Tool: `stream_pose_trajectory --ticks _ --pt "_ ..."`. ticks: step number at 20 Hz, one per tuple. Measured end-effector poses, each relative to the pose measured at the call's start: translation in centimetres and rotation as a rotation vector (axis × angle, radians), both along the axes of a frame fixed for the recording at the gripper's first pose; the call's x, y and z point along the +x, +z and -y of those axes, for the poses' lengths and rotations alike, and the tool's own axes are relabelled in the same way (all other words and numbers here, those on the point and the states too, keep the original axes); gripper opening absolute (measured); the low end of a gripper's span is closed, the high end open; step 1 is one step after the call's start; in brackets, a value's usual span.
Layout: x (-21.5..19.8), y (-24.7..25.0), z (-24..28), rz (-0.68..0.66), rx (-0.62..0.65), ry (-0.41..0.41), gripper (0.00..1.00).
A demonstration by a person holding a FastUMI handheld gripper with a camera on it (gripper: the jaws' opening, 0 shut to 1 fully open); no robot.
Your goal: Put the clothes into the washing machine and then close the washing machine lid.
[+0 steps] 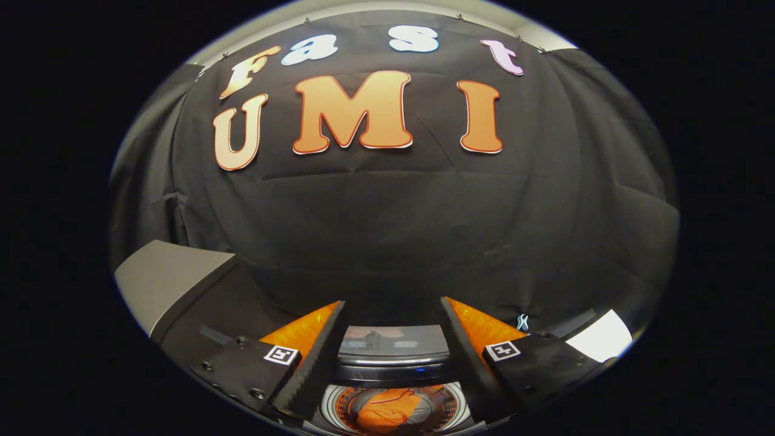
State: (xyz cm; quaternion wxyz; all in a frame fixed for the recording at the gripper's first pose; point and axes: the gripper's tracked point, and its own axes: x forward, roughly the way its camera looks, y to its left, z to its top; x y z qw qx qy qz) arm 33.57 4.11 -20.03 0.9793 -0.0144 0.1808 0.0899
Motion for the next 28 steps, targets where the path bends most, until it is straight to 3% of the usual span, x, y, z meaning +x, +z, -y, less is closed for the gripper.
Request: stream_pose_trajectory --ticks 9,15,22,28 --pt "-4.8 -5.6 1.3 -0.111 -0.002 0.018 0.97" --pt "-6.4 -5.4 1.7 -0.103 0.020 0.021 0.97" --pt "-10.3 1.4 1.6 0.009 0.061 0.045 0.97" --pt "-15.0 11.3 2.9 0.172 0.069 0.060 0.97"
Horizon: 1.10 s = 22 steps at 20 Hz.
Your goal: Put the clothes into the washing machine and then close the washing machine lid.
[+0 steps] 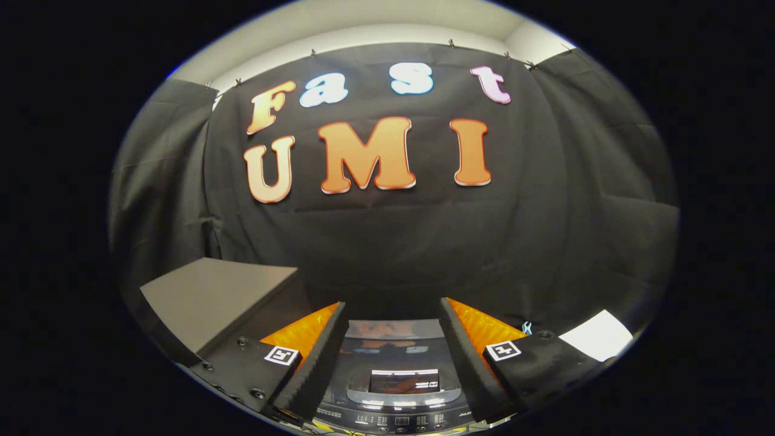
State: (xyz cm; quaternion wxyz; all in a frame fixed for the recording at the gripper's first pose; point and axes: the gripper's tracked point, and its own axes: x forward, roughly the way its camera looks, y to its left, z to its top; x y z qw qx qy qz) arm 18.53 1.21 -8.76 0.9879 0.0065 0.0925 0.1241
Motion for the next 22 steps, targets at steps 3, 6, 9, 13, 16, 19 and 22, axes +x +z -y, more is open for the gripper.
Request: stream_pose_trajectory --ticks 3,6,9,13,16,19,22 --pt "-2.3 4.4 0.7 0.062 0.017 0.009 0.97" --pt "-4.8 8.2 1.2 0.104 0.080 0.040 0.97" --pt "-6.8 10.9 2.7 0.155 0.091 0.032 0.97" --pt "-8.6 11.8 4.9 0.171 0.044 -0.007 0.97" --pt "-9.2 12.4 5.3 0.190 0.047 -0.015 0.97" --pt "-9.7 13.3 5.3 0.214 0.057 -0.009 0.97" --pt "-10.0 13.3 5.6 0.218 0.041 -0.013 0.97"
